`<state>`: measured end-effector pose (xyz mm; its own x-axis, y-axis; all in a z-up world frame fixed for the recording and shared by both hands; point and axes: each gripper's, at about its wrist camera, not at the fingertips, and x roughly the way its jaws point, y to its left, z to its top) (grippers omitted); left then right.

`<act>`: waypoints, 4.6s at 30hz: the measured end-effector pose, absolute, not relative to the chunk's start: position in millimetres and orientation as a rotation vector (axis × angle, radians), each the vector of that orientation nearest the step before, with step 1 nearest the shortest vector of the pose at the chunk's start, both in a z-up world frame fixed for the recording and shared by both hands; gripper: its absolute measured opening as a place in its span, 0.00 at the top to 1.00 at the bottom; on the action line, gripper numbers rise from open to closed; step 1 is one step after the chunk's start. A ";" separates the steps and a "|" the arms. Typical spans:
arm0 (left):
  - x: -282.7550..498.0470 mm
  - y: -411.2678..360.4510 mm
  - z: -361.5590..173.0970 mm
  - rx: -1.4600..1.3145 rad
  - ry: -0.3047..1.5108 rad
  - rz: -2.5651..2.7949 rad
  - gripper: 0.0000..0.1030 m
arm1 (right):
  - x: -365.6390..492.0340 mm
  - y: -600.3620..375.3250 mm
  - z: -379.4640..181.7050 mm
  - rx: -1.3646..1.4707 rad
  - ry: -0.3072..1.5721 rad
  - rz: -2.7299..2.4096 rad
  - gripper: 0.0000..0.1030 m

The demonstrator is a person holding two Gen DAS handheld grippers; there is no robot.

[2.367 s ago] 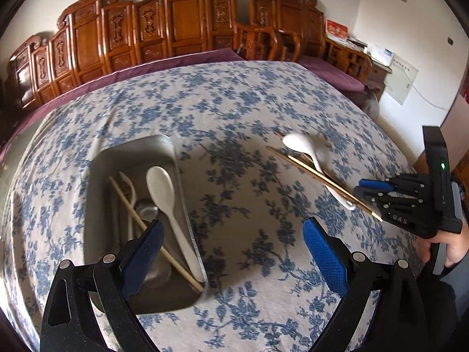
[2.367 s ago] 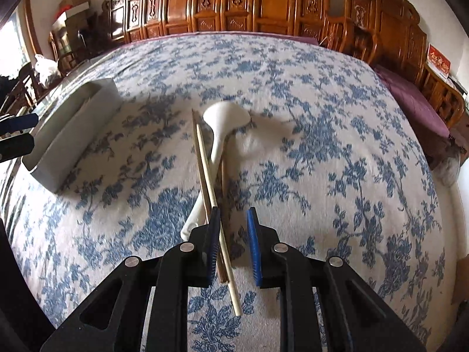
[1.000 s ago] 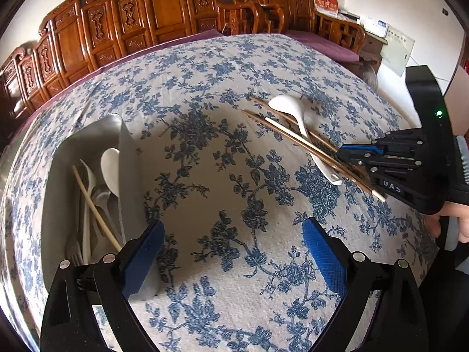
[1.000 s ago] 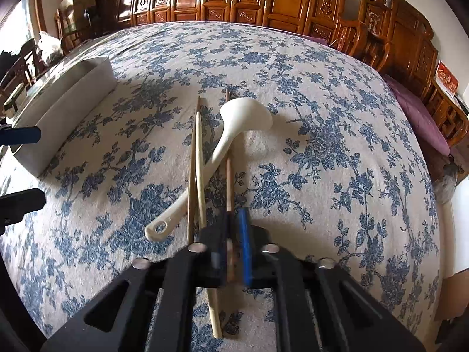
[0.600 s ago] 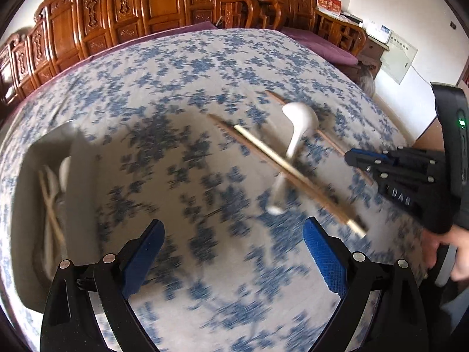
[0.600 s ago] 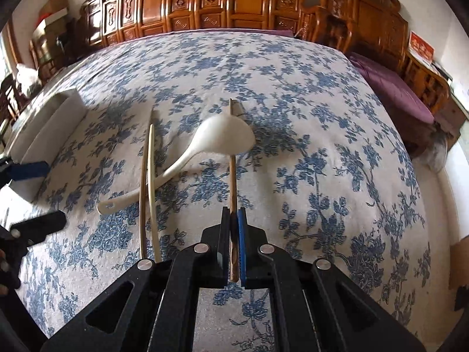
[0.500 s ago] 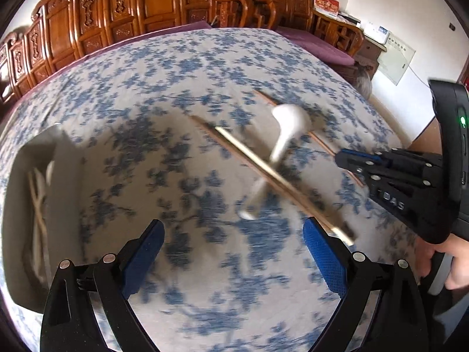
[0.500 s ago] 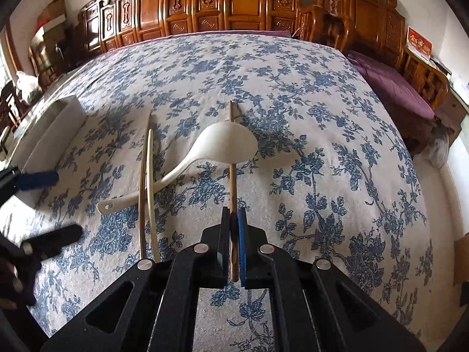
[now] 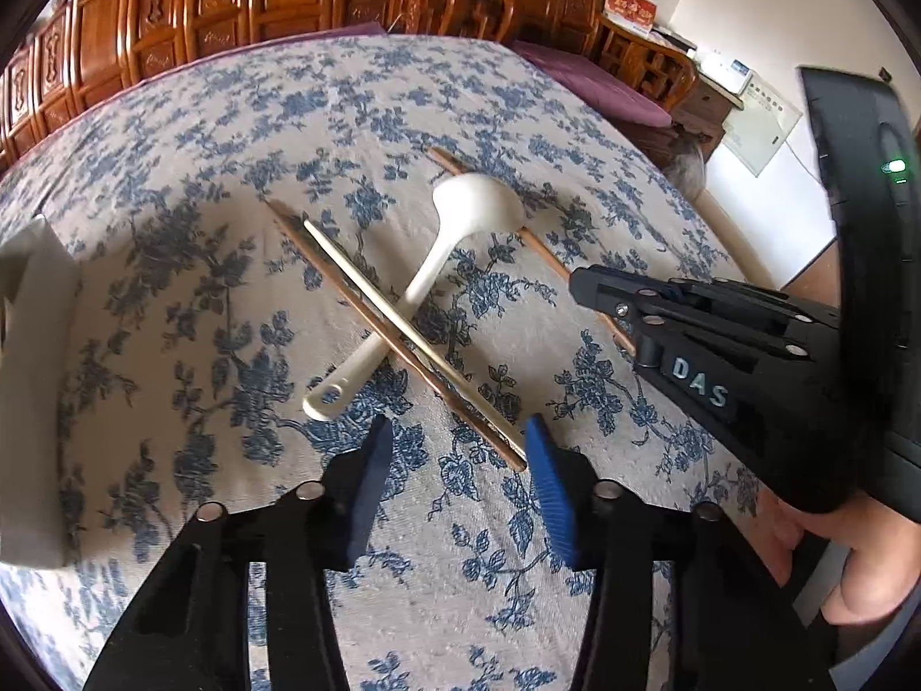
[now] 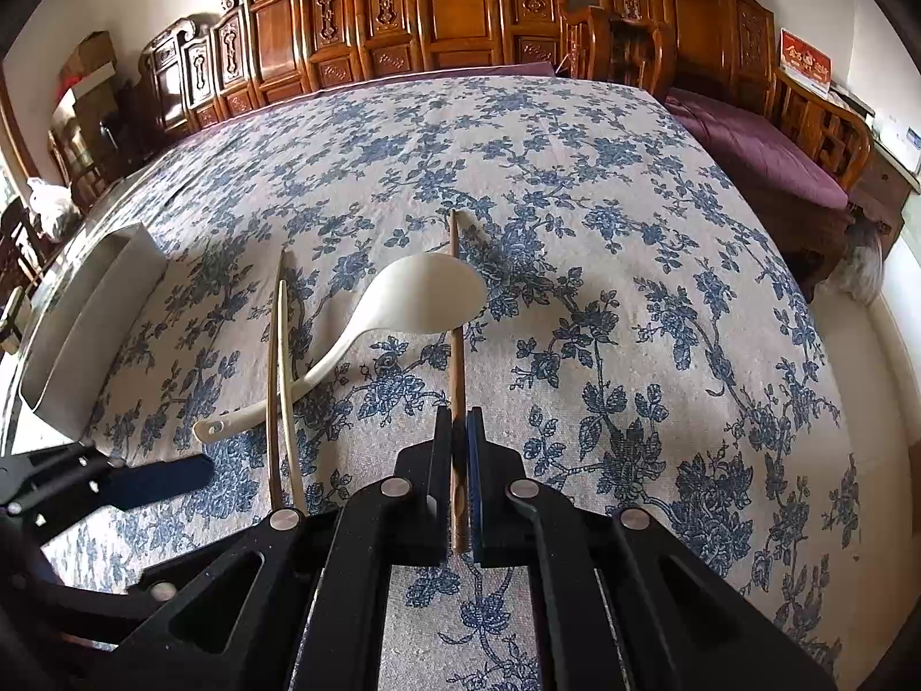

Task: Organize utensils
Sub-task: 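Grasp a wooden chopstick with the left tool while the right tool holds its chopstick, then carry both chopsticks to the grey tray and open both tools inside it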

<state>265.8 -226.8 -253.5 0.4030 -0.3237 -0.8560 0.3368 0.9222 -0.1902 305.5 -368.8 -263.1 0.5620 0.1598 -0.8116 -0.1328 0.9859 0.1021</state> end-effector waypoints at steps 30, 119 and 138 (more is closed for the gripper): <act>270.1 -204.7 -237.9 0.025 1.039 -0.354 0.96 | 306.8 -381.6 -247.2 0.039 0.873 0.043 0.94; 254.4 64.7 -190.3 -0.035 1.045 -0.118 0.96 | 235.8 -111.3 -173.0 -0.243 0.740 0.469 0.94; 247.4 94.1 -171.2 -0.043 0.993 -0.084 0.96 | 285.0 -62.1 -199.0 -0.139 0.842 0.466 0.94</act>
<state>247.4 94.1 -171.2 0.5431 -0.0904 -0.8348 0.0513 0.9959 -0.0745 285.0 -62.1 -199.0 0.5724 0.3422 -0.7452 -0.4502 0.8907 0.0631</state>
